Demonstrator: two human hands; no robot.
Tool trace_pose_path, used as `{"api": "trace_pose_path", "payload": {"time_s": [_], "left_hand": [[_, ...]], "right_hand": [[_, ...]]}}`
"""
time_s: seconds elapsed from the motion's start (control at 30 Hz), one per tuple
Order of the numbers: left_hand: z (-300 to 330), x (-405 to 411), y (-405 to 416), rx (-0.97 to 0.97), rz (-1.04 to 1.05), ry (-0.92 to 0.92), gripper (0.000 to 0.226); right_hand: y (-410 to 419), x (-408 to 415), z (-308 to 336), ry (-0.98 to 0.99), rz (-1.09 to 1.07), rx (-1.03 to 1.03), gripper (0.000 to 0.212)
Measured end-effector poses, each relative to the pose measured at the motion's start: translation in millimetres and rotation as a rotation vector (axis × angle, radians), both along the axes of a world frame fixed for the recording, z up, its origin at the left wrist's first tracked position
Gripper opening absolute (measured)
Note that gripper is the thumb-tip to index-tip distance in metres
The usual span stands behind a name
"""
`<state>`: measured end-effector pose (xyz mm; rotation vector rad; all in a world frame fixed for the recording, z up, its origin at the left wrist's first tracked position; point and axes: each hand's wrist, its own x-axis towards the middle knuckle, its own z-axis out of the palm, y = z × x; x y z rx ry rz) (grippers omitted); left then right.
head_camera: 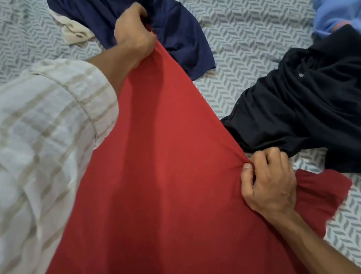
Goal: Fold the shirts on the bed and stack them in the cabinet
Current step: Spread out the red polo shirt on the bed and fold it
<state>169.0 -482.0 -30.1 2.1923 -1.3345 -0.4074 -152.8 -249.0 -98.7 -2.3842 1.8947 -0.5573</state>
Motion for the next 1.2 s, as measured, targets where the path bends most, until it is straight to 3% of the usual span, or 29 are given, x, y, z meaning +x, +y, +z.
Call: {"api": "trace_pose_path", "payload": {"time_s": [0.17, 0.33, 0.5, 0.63, 0.7, 0.8, 0.9, 0.97, 1.07, 1.2], "left_hand": [[17, 8, 62, 0.052, -0.168, 0.154, 0.073], [28, 13, 199, 0.162, -0.254, 0.092, 0.064], [19, 39, 352, 0.263, -0.087, 0.132, 0.059], [17, 68, 449, 0.254, 0.16, 0.113, 0.064], [16, 80, 476, 0.251, 0.252, 0.134, 0.061], [21, 89, 497, 0.236, 0.328, 0.173, 0.062], [25, 97, 516, 0.284, 0.396, 0.304, 0.048], [24, 100, 530, 0.342, 0.409, 0.502, 0.03], [23, 98, 541, 0.451, 0.284, 0.784, 0.028], [25, 104, 549, 0.576, 0.145, 0.844, 0.029]], "right_hand": [[3, 4, 10, 0.037, 0.002, 0.017, 0.021], [6, 8, 22, 0.066, -0.029, 0.091, 0.03], [19, 23, 44, 0.032, -0.113, 0.138, 0.053], [40, 64, 80, 0.064, -0.238, 0.171, 0.076], [59, 102, 94, 0.128, -0.163, 0.12, 0.084], [89, 174, 101, 0.15, 0.143, 0.081, 0.055], [116, 256, 105, 0.057, 0.44, 0.287, 0.028], [128, 312, 107, 0.035, 0.543, 0.367, 0.018], [132, 390, 105, 0.031, 0.62, 0.393, 0.015], [114, 473, 94, 0.069, 0.562, 0.416, 0.029]]}}
